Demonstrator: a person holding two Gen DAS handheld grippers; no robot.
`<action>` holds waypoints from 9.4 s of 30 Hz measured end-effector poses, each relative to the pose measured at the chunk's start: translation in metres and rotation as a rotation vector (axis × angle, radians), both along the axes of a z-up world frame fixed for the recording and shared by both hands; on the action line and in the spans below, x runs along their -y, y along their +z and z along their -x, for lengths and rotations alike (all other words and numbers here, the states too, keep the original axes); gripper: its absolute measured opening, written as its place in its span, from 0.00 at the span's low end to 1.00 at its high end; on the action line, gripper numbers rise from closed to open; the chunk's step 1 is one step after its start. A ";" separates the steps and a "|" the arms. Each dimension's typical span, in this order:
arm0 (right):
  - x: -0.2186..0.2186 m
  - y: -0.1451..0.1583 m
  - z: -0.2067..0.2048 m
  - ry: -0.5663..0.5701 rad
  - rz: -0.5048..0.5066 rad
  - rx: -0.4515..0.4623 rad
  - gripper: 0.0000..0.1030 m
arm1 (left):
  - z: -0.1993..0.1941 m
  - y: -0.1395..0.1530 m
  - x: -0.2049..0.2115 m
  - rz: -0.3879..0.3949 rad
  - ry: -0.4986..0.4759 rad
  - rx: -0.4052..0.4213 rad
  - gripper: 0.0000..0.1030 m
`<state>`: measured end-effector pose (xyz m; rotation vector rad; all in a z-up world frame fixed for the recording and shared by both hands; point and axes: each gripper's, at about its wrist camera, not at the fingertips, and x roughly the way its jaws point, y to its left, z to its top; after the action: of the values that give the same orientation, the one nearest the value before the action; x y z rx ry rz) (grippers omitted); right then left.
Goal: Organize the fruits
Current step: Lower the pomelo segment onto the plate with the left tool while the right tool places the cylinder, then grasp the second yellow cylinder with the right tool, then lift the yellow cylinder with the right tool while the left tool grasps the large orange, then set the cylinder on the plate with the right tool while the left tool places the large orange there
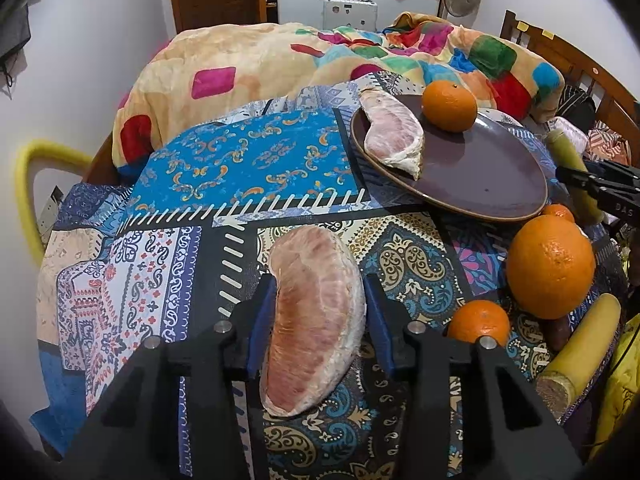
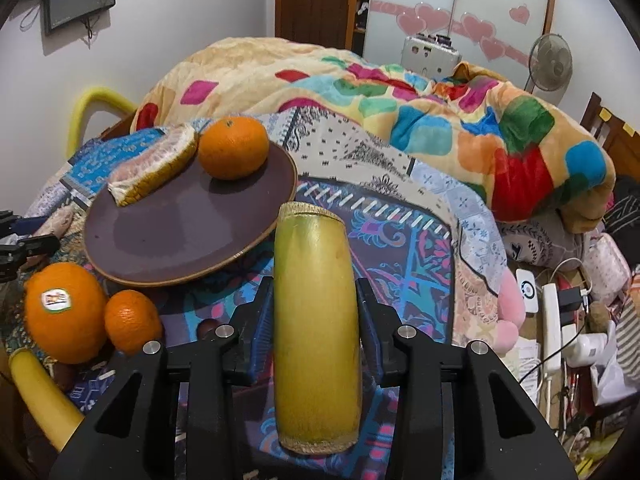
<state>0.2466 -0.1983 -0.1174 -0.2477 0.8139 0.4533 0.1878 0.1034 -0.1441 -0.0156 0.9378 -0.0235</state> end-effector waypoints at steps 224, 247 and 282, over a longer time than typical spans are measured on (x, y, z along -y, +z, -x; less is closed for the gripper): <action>0.006 -0.013 0.067 0.060 -0.172 -0.083 0.36 | 0.012 0.014 0.132 0.066 -0.146 0.107 0.77; 0.011 0.029 0.075 0.041 -0.212 0.063 0.34 | 0.017 0.043 0.116 0.075 -0.118 0.186 0.66; -0.038 0.041 0.004 0.100 -0.203 0.088 0.34 | -0.053 0.036 0.093 0.038 -0.117 0.176 0.66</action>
<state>0.2429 -0.1598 -0.0761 -0.1196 0.6662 0.6111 0.2412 0.0103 -0.1084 0.0060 0.7610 -0.1488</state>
